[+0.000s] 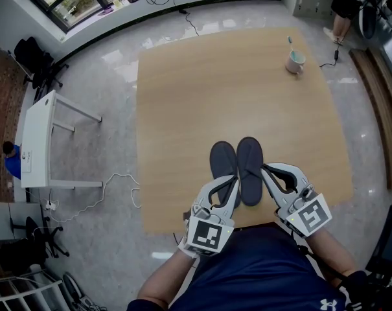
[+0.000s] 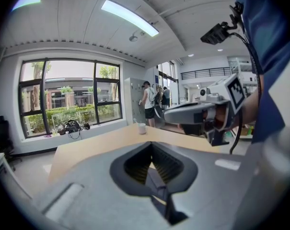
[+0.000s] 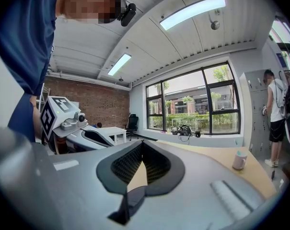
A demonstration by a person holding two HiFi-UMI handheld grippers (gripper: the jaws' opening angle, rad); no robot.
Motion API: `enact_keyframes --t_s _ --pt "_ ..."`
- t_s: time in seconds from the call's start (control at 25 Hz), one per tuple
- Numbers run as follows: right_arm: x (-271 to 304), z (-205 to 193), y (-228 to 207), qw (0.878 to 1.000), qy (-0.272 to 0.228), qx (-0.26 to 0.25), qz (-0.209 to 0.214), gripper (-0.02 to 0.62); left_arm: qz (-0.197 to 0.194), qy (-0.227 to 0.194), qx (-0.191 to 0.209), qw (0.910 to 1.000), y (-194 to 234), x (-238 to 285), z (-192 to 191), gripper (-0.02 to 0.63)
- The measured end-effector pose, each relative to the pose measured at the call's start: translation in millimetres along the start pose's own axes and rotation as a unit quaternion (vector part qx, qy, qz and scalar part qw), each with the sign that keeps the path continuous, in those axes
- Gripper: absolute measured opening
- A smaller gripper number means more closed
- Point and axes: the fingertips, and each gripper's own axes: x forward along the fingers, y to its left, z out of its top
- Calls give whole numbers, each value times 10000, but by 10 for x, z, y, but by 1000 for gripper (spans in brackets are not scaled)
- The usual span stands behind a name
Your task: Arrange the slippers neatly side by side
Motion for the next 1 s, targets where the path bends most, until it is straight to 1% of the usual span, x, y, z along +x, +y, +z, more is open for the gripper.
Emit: enact_keyframes --t_s 0.12,0.28,0.56,0.76,0.92,1.0 --pt "0 -8 -9 10000 5 5 1 11 22 55 24 10000 8 13 -21 5" --pt "1 11 -56 9996 -191 -183 -30 11 -4 44 3 10000 2 21 -34 5" --pt "3 1 -10 10000 -6 31 0 11 1 76 -10 10000 -1 15 -48 5" --pt "-9 8 -16 10000 -19 28 -18 11 1 74 0 10000 -4 18 -48 5" --pt "-31 11 -61 9998 -86 -148 -24 11 13 43 27 10000 -12 37 -28 5" --pt "-31 28 -50 9999 -65 -95 -13 11 11 43 25 10000 -15 40 -16 5"
